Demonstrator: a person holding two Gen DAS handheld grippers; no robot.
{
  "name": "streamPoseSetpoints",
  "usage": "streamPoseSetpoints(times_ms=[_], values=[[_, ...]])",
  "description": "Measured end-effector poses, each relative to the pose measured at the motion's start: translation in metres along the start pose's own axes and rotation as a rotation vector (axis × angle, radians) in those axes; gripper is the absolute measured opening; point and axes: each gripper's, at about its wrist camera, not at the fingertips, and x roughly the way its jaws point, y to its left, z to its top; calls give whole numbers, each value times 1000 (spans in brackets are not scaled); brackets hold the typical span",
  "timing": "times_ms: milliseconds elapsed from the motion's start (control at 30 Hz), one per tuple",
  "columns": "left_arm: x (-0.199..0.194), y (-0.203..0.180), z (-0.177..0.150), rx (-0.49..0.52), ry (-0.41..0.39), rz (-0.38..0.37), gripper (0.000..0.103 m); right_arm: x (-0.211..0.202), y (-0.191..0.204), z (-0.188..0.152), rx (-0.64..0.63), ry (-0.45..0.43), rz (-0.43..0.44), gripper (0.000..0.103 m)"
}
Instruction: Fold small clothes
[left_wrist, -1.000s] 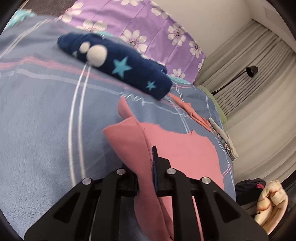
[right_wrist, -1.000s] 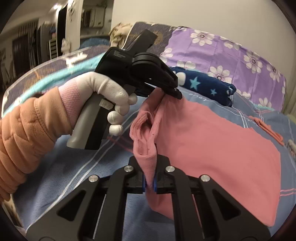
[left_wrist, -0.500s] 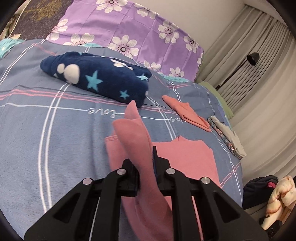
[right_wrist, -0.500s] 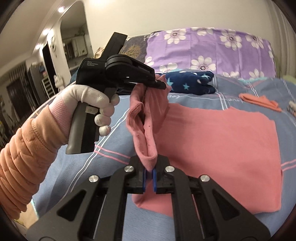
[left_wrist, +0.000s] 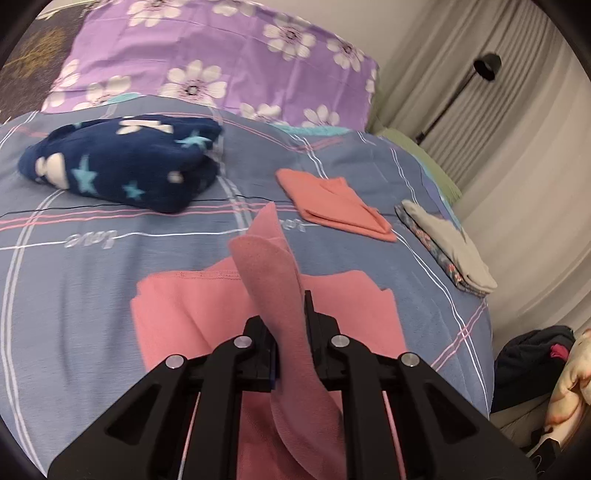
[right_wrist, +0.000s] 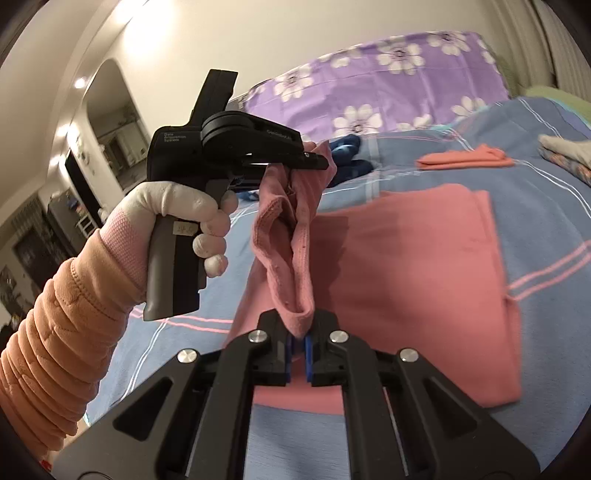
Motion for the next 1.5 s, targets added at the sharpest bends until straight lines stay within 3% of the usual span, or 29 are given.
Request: streamPoseSetpoints(times_ms=[267, 600, 833, 933, 967, 1100, 1167, 1233, 1367, 1500], values=[[46, -46, -5, 54, 61, 14, 10, -11, -53, -10, 105, 4, -19, 5], [83, -97, -12, 154, 104, 52, 10, -34, -84, -28, 171, -13, -26, 5], [113, -122, -21, 244, 129, 133, 11, -32, -108, -33, 257, 13, -8, 5], [117, -127, -24, 264, 134, 133, 14, -31, -113, -36, 282, 26, 11, 5], [117, -128, -24, 263, 137, 130, 22, -31, -115, -37, 290, 30, 16, 5], [96, -134, -17, 252, 99, 90, 38, -28, -122, -41, 335, 49, 36, 5], [76, -139, -16, 285, 55, 95, 50, -28, -124, -43, 352, 53, 48, 5], [44, -142, -21, 334, 1, 116, 56, -27, -126, -45, 370, 57, 62, 5], [-1, -135, -59, 428, -21, 165, 61, -29, -129, -49, 398, 57, 90, 5], [-33, -117, -131, 507, 42, 203, 61, -29, -128, -48, 397, 55, 89, 5]])
